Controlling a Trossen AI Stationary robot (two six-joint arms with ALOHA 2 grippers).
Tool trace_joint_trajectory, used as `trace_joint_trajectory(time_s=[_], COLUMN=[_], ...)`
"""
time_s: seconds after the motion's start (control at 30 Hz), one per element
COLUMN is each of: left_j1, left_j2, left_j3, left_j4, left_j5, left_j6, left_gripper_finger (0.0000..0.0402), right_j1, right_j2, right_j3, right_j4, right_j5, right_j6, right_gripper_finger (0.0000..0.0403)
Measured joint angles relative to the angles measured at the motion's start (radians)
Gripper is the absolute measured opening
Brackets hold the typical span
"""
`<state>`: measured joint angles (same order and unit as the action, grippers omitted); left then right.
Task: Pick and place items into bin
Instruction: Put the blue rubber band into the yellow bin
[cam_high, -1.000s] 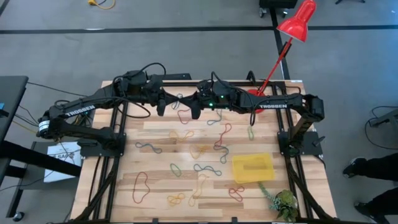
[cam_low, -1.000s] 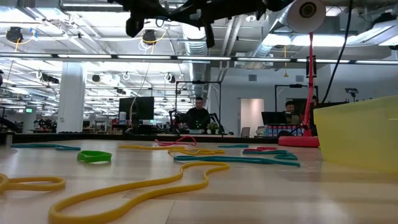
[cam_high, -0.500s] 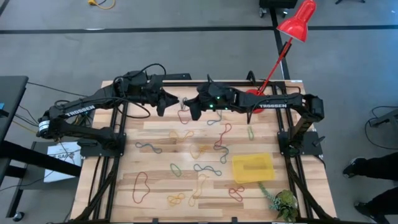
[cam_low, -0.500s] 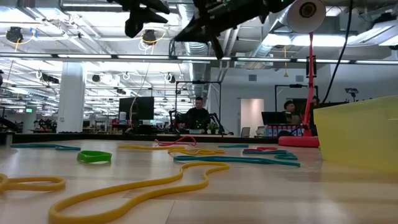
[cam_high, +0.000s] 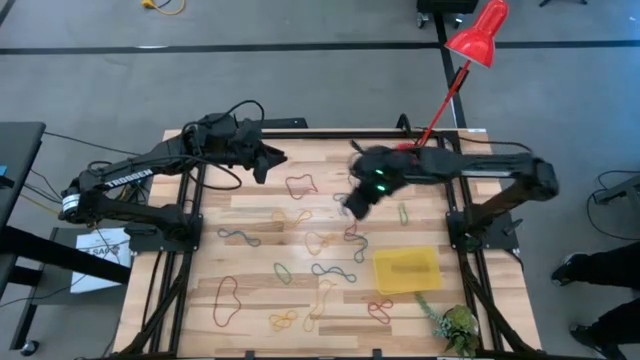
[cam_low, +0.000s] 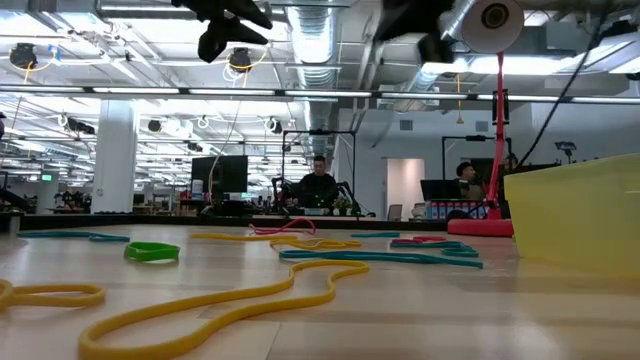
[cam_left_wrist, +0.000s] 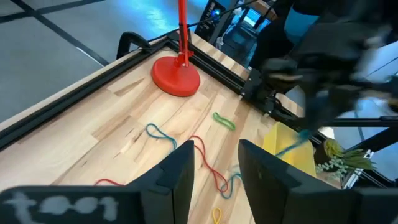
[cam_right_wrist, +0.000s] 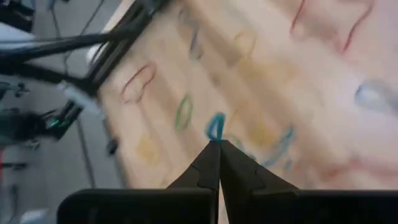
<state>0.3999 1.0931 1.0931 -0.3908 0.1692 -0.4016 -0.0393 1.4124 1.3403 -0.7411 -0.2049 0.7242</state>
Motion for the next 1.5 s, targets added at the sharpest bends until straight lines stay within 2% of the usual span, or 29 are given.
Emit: trace_joint_trajectory(time_s=[0.17, 0.27, 0.47, 0.63, 0.9, 1.1, 1.27, 1.43, 1.5], left_j1=[0.013, 0.022, 0.037, 0.039, 0.039, 0.039, 0.039, 0.039, 0.039], left_j2=[0.0, 0.0, 0.0, 0.0, 0.0, 0.0, 0.0, 0.0, 0.0], left_j3=[0.0, 0.0, 0.0, 0.0, 0.0, 0.0, 0.0, 0.0, 0.0], left_j4=[0.0, 0.0, 0.0, 0.0, -0.001, -0.003, -0.004, -0.005, -0.008], left_j5=[0.0, 0.0, 0.006, 0.006, 0.017, 0.036, 0.048, 0.073, 0.08], left_j6=[0.007, 0.007, 0.009, 0.021, 0.024, 0.024, 0.024, 0.017, 0.017], left_gripper_finger=[0.0114, 0.0114, 0.0114, 0.0114, 0.0114, 0.0114, 0.0114, 0.0114, 0.0114], right_j1=[0.177, 0.299, 0.498, 0.586, 0.581, 0.535, 0.505, 0.474, 0.468], right_j2=[-0.069, -0.07, -0.012, 0.081, 0.252, 0.33, 0.401, 0.445, 0.444], right_j3=[-0.003, -0.003, -0.003, -0.003, -0.003, -0.003, -0.003, -0.004, -0.004], right_j4=[-0.231, -0.319, -0.435, -0.483, -0.504, -0.399, -0.397, -0.407, -0.405], right_j5=[0.085, 0.095, 0.095, 0.097, 0.099, 0.099, 0.089, -0.022, -0.031], right_j6=[0.215, 0.378, 0.67, 0.798, 0.824, 0.722, 0.674, 0.635, 0.612], right_gripper_finger=[0.0, 0.0, 0.0, 0.0, 0.0, 0.0, 0.0, 0.0013, 0.0027])
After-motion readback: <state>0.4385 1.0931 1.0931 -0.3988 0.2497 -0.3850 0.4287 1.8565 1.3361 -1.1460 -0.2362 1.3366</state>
